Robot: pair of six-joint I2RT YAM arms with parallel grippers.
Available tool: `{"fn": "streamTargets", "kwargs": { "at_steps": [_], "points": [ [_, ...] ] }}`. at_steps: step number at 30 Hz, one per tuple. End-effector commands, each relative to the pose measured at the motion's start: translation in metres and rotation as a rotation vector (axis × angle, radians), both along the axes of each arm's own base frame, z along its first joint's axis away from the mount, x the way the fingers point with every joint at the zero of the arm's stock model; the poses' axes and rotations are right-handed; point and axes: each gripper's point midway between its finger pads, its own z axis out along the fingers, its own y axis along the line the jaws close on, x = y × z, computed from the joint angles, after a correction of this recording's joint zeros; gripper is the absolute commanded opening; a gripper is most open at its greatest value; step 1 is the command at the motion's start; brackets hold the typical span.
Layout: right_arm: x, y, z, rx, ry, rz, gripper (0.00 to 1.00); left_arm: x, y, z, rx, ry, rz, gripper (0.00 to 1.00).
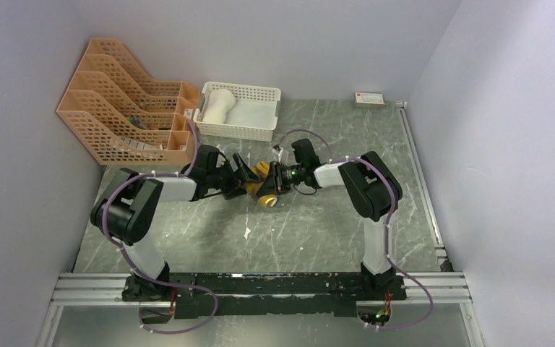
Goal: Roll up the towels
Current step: Roll the towel at the center of the board.
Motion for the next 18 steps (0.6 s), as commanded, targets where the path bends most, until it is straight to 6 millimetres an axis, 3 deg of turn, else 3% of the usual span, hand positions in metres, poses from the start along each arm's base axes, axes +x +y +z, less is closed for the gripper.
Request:
{"fn": "streamTargets", "kwargs": {
  "at_steps": [1, 13, 18],
  "points": [
    [-0.008, 0.001, -0.009, -0.021, 0.016, 0.061, 0.25, 0.012, 0.008, -0.003, 0.016, -0.025, 0.123, 0.98],
    [-0.013, 0.024, -0.008, -0.021, -0.014, 0.098, 0.3, 0.002, 0.001, -0.027, 0.063, 0.037, 0.121, 0.92],
    [-0.01, 0.028, -0.002, 0.017, -0.016, 0.062, 0.32, -0.001, 0.008, -0.04, 0.117, 0.069, 0.133, 0.8]
  ]
}}
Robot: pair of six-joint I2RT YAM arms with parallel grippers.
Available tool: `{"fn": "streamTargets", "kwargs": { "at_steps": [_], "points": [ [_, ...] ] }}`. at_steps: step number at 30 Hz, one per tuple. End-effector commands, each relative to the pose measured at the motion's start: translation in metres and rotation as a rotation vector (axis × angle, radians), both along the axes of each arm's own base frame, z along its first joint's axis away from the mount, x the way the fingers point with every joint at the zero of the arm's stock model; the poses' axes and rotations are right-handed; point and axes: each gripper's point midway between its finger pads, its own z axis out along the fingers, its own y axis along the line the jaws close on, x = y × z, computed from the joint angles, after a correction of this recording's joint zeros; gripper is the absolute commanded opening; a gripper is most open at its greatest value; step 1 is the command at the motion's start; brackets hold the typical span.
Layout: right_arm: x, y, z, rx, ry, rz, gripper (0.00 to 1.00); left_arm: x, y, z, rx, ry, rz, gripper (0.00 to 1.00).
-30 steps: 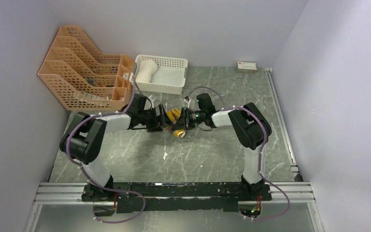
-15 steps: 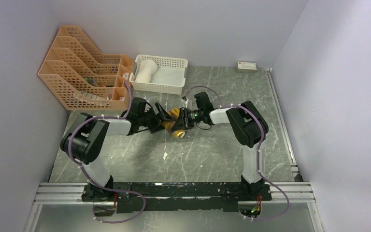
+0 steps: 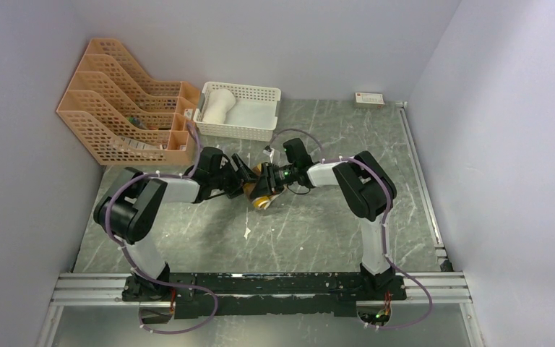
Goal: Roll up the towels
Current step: Roll the towel at the center of the board.
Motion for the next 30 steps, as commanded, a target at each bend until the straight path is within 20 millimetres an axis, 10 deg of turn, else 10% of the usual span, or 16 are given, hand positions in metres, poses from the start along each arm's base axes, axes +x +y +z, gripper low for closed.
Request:
{"fn": "streamTargets", "kwargs": {
  "at_steps": [1, 7, 14, 21, 30],
  "points": [
    [0.0, 0.007, -0.002, 0.027, 0.005, -0.029, 0.33, -0.012, 0.014, -0.039, 0.123, 0.093, 0.027, 0.76],
    [0.006, 0.008, 0.005, -0.008, -0.053, -0.039, 0.42, -0.017, 0.029, -0.059, 0.239, 0.124, 0.025, 0.64],
    [0.027, -0.031, 0.012, -0.46, -0.434, -0.029, 0.97, -0.013, 0.044, -0.061, 0.322, 0.125, 0.039, 0.62],
    [0.007, -0.051, 0.025, -0.755, -0.657, 0.015, 1.0, -0.009, 0.057, -0.064, 0.318, 0.146, 0.041, 0.63],
    [-0.002, -0.011, 0.043, -0.775, -0.776, -0.104, 0.99, -0.005, 0.065, -0.073, 0.353, 0.178, 0.0, 0.63]
  ]
}}
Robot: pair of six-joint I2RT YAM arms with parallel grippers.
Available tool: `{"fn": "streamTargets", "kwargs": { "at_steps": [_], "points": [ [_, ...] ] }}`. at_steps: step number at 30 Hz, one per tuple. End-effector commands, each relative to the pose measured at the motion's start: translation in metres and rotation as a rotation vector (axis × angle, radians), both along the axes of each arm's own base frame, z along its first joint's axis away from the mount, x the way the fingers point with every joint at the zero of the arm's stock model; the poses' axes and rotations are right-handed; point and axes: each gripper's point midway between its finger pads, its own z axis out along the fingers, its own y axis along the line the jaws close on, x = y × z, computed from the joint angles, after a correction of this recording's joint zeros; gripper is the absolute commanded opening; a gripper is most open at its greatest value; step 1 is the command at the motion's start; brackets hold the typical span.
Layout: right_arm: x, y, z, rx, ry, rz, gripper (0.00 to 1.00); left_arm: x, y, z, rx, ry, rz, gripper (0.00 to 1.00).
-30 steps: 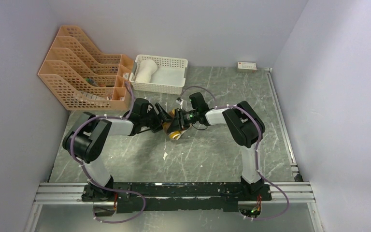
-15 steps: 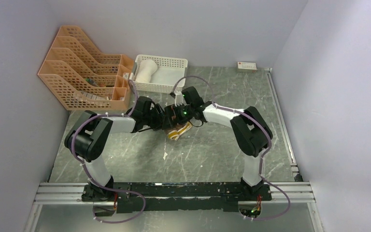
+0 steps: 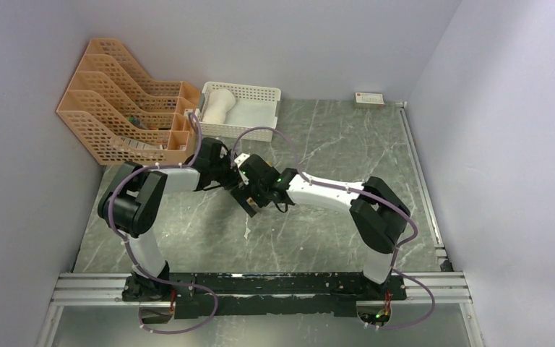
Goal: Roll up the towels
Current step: Roll the towel at the center of the board.
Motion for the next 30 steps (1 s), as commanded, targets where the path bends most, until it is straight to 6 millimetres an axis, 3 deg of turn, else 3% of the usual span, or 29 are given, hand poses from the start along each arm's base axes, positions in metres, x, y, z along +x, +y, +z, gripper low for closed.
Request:
{"fn": "streamTargets", "kwargs": {
  "at_steps": [1, 5, 12, 13, 22, 30],
  "points": [
    [0.014, 0.015, 0.021, 0.03, -0.112, -0.08, 0.99, -0.032, 0.039, -0.059, 0.207, 0.173, -0.004, 0.63],
    [0.026, 0.032, 0.023, 0.061, -0.134, -0.143, 0.99, -0.032, 0.04, -0.063, 0.215, 0.179, -0.007, 0.63],
    [0.056, 0.045, 0.015, 0.03, -0.16, -0.305, 0.99, -0.038, 0.038, -0.074, 0.21, 0.217, -0.009, 0.64],
    [0.057, 0.043, 0.004, 0.003, -0.157, -0.324, 0.97, -0.038, 0.039, -0.076, 0.21, 0.224, -0.009, 0.63],
    [0.062, 0.019, -0.007, -0.058, -0.261, -0.46, 0.75, -0.041, 0.032, -0.081, 0.166, 0.255, -0.032, 0.64],
    [0.062, 0.035, -0.005, -0.012, -0.359, -0.426, 0.61, -0.043, 0.032, -0.084, 0.166, 0.274, -0.045, 0.64]
  ]
}}
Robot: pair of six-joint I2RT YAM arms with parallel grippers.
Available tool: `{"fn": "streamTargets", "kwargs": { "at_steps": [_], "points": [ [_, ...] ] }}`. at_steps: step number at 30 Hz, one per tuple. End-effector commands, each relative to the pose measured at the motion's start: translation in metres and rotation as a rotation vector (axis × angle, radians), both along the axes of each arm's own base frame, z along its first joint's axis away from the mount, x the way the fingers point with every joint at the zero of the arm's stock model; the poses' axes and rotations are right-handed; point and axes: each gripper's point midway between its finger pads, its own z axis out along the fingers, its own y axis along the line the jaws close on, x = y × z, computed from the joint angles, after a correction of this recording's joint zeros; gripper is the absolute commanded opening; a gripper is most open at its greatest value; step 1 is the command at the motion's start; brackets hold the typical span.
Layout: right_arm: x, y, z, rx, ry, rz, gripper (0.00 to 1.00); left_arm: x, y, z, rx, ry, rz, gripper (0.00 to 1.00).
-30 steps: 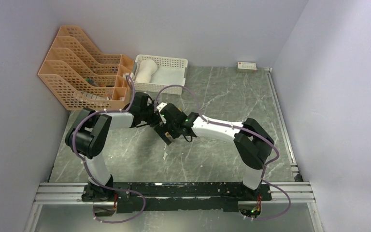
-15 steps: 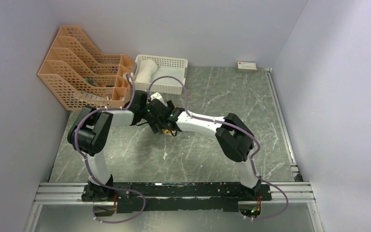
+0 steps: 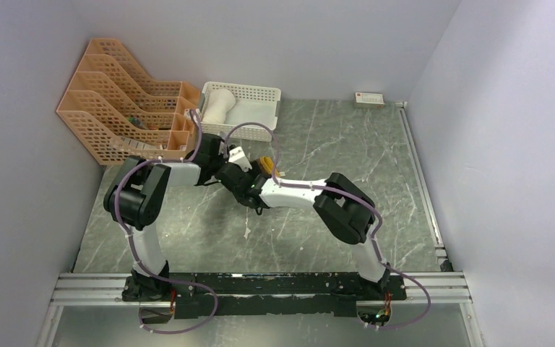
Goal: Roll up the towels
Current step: Roll the towel at the center of the board.
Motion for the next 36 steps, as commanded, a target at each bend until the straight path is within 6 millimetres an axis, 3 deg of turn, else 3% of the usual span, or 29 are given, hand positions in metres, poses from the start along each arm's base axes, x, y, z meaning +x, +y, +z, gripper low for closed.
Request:
{"fn": "streamTargets", "kwargs": {
  "at_steps": [1, 5, 10, 12, 17, 21, 24, 34, 36],
  "points": [
    [0.007, 0.012, 0.01, 0.034, -0.084, -0.001, 0.59, -0.059, 0.038, -0.081, 0.203, 0.271, 0.003, 0.64],
    [0.004, 0.02, -0.001, 0.053, -0.056, 0.037, 0.34, -0.059, 0.039, -0.08, 0.201, 0.274, 0.002, 0.66],
    [0.002, 0.017, -0.007, 0.158, 0.003, 0.063, 0.14, -0.053, 0.044, -0.069, 0.199, 0.254, 0.011, 0.77],
    [0.002, 0.019, 0.007, 0.246, 0.015, 0.088, 0.1, -0.048, 0.047, -0.058, 0.193, 0.231, 0.02, 0.81],
    [0.002, 0.019, 0.016, 0.471, 0.113, 0.149, 0.08, -0.035, 0.061, -0.023, 0.19, 0.17, 0.066, 0.92],
    [0.004, 0.011, 0.029, 0.722, 0.206, 0.194, 0.08, -0.022, 0.077, 0.007, 0.189, 0.105, 0.109, 0.94],
    [-0.002, 0.006, 0.028, 0.869, 0.328, 0.253, 0.08, -0.016, 0.079, 0.022, 0.193, 0.055, 0.11, 0.94],
    [-0.013, 0.011, 0.013, 1.038, 0.575, 0.338, 0.13, -0.014, 0.063, 0.025, 0.095, -0.011, 0.118, 0.93],
    [-0.02, 0.006, -0.004, 1.043, 0.659, 0.331, 0.14, -0.011, 0.06, 0.029, 0.088, -0.027, 0.117, 0.92]
  ]
}}
